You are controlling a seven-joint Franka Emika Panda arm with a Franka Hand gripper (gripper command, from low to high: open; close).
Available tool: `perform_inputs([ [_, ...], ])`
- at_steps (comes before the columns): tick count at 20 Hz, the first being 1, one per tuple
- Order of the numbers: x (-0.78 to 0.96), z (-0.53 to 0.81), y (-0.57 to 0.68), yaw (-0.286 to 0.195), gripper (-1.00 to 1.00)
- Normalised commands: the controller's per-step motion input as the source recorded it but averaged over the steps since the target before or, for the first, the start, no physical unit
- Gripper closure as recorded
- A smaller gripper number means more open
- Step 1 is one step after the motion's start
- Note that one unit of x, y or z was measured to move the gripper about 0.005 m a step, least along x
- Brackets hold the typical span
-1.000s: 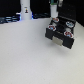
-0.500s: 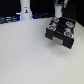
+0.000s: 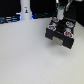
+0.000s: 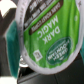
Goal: Open the kcup holder, insert the kcup into the holder, and close the kcup holder
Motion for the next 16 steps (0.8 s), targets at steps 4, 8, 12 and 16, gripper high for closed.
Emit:
perform_inputs([
  [4,0.04,-0.19,0.07,0.035,1.0],
  [8,0.09,-0.15,0.1,0.025,1.0],
  [12,0.15,-0.11,0.04,0.007,1.0],
  [16,0.11,0.01,-0.01,-0.002,1.0],
])
